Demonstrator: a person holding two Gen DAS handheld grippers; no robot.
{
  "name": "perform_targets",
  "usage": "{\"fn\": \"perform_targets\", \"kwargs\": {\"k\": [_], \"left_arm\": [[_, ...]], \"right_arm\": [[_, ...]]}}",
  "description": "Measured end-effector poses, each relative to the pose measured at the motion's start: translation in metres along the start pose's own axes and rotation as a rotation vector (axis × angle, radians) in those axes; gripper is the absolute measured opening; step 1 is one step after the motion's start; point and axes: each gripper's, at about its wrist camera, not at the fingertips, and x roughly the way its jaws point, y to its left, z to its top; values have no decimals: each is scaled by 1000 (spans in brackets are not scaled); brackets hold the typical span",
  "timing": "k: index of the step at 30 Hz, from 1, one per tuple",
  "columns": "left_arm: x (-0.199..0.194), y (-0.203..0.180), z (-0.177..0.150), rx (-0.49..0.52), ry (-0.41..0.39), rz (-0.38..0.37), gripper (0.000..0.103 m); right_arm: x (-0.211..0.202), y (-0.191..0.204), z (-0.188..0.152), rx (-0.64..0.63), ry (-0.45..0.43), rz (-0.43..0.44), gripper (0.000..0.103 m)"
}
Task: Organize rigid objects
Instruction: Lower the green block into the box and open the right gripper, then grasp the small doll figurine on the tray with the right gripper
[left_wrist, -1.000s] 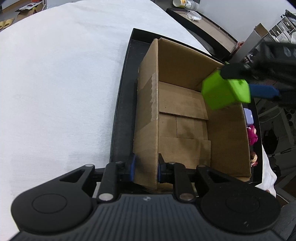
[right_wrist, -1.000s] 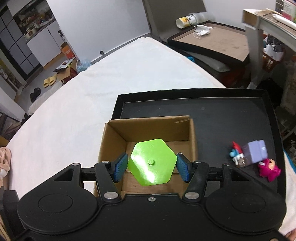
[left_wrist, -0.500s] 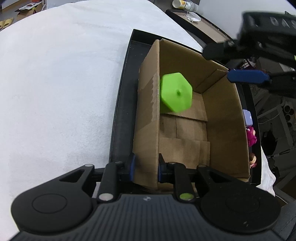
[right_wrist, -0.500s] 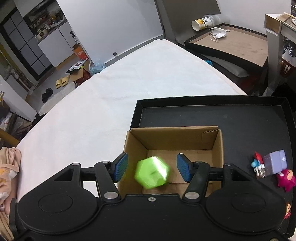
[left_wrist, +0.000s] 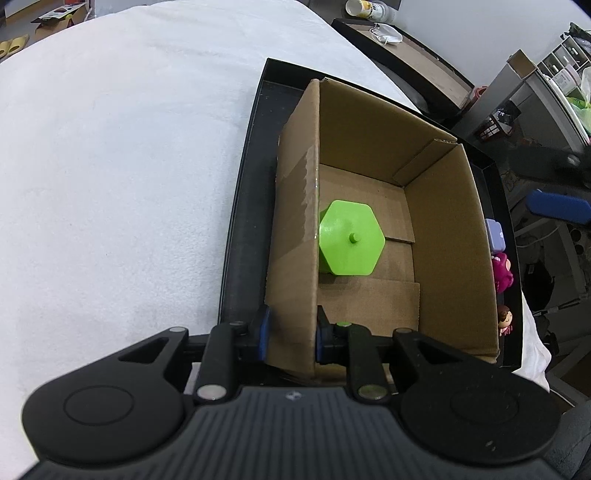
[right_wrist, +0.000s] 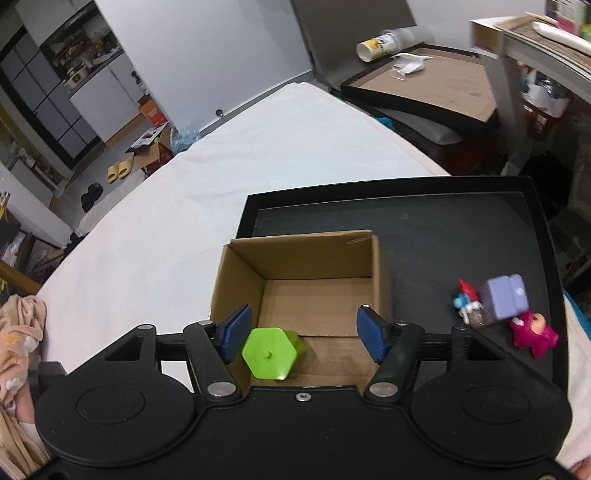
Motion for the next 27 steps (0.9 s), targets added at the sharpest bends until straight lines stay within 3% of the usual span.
{"fn": "perform_targets", "kwargs": {"k": [12, 27], "left_arm": [[0, -1, 0, -3, -2, 6, 20], [-4, -7, -2, -8, -20, 31, 20]], "right_arm": [[-26, -67, -20, 48, 6, -88, 66], [-23, -149, -58, 176, 39, -183, 63]]}}
